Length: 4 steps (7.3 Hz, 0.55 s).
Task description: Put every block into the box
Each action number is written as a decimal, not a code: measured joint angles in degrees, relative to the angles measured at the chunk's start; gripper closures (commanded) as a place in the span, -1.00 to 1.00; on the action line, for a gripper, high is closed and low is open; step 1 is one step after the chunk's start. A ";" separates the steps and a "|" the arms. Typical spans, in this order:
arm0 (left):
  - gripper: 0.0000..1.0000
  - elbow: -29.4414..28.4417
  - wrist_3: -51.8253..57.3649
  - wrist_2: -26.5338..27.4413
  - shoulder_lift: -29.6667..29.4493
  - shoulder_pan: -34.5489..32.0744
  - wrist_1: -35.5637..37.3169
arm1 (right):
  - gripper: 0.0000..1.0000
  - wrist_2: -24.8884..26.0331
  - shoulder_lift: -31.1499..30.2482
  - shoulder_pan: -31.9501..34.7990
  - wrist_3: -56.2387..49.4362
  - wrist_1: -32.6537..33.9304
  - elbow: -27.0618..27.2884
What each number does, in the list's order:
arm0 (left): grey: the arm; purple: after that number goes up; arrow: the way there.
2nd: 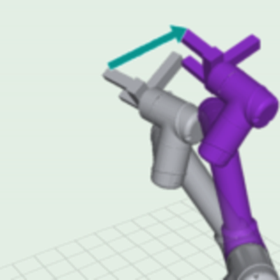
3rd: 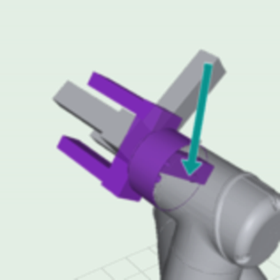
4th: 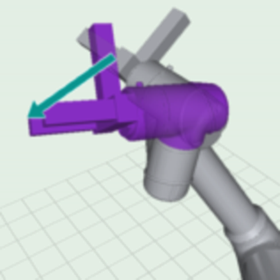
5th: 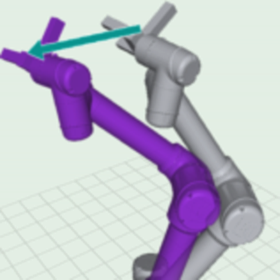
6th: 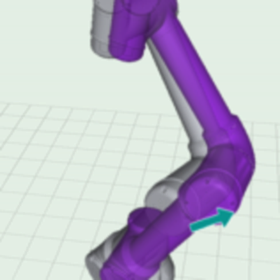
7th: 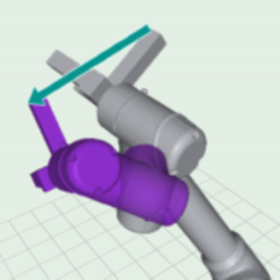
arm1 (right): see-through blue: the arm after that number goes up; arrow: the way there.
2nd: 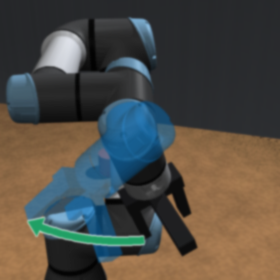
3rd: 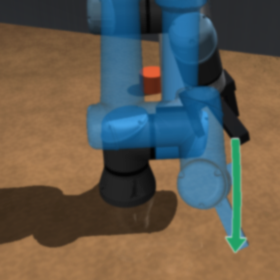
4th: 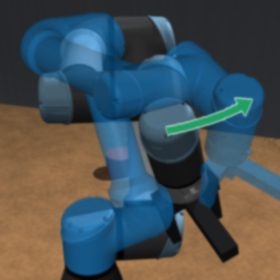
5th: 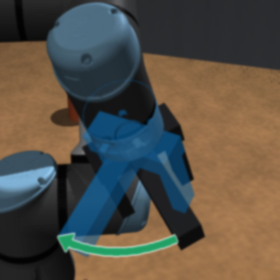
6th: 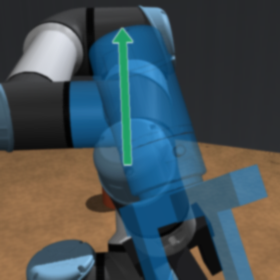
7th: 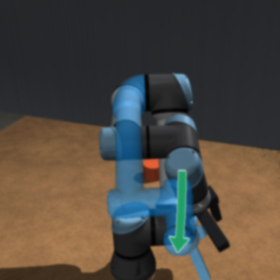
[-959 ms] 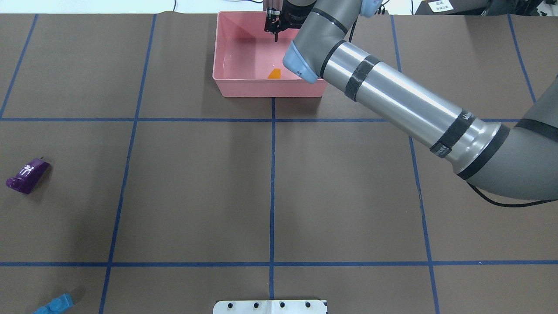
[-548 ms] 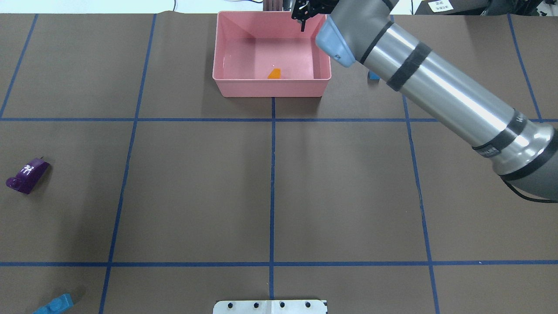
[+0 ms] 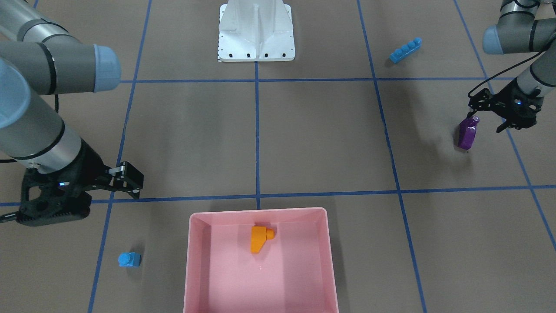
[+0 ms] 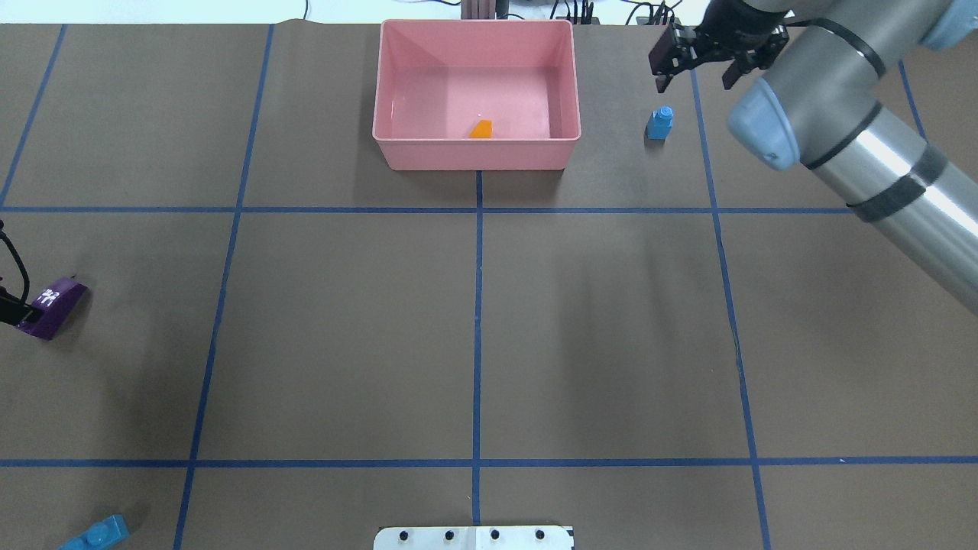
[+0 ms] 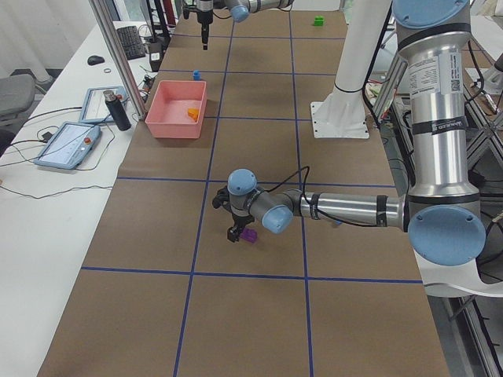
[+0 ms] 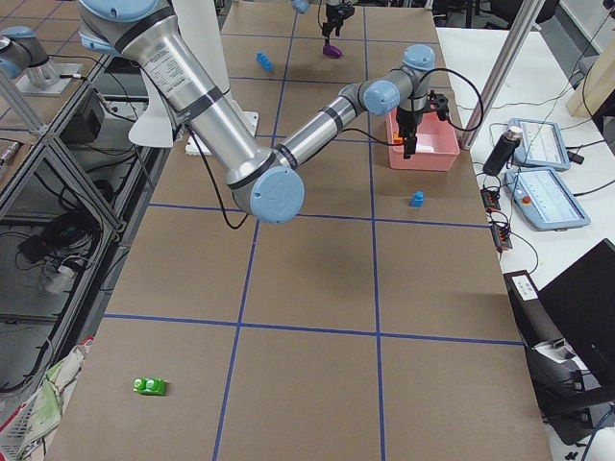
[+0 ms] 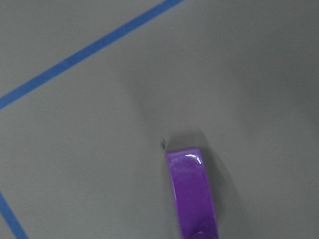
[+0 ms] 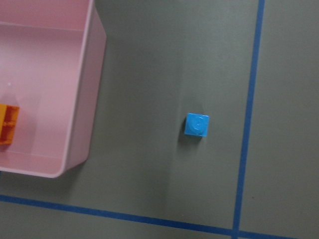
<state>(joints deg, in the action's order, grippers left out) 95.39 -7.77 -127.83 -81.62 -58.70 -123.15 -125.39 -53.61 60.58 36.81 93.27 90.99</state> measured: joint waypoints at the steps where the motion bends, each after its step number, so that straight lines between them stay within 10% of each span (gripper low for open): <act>1: -0.45 -0.21 -0.31 0.68 -0.12 1.81 -0.11 | -1.00 -0.01 -2.94 0.58 -2.03 -0.10 1.76; 3: 0.99 -0.68 -0.42 2.13 -0.19 3.49 -0.14 | -1.00 0.16 -6.31 0.88 -4.85 -0.56 2.71; 4: 1.00 -0.82 -0.49 2.98 -0.20 3.73 -0.10 | -1.00 0.24 -6.97 0.87 -5.49 -0.67 2.81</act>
<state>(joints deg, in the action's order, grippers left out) 94.57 -8.25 -124.85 -81.82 -54.97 -123.25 -125.14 -60.57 61.45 31.32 92.61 93.80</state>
